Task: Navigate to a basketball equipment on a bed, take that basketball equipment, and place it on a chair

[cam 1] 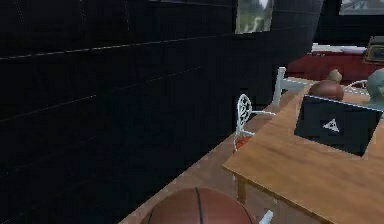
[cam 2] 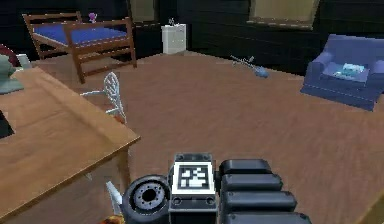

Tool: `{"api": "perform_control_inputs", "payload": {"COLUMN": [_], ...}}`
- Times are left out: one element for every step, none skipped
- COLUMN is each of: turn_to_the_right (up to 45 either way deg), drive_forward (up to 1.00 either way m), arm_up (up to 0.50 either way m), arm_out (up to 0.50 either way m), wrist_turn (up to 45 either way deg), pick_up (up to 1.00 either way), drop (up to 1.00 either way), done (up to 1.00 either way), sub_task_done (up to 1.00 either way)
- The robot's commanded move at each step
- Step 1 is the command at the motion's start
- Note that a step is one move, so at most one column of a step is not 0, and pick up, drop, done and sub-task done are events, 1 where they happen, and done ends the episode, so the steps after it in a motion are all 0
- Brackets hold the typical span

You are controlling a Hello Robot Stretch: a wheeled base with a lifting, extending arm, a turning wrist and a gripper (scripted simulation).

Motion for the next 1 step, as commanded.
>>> {"api": "perform_control_inputs", "payload": {"turn_to_the_right": [-36.0], "drive_forward": [0.0], "arm_up": [0.0], "arm_out": [0.0], "wrist_turn": [0.0], "pick_up": [0.0], "drop": [0.0], "done": [0.0], "sub_task_done": [0.0]}}
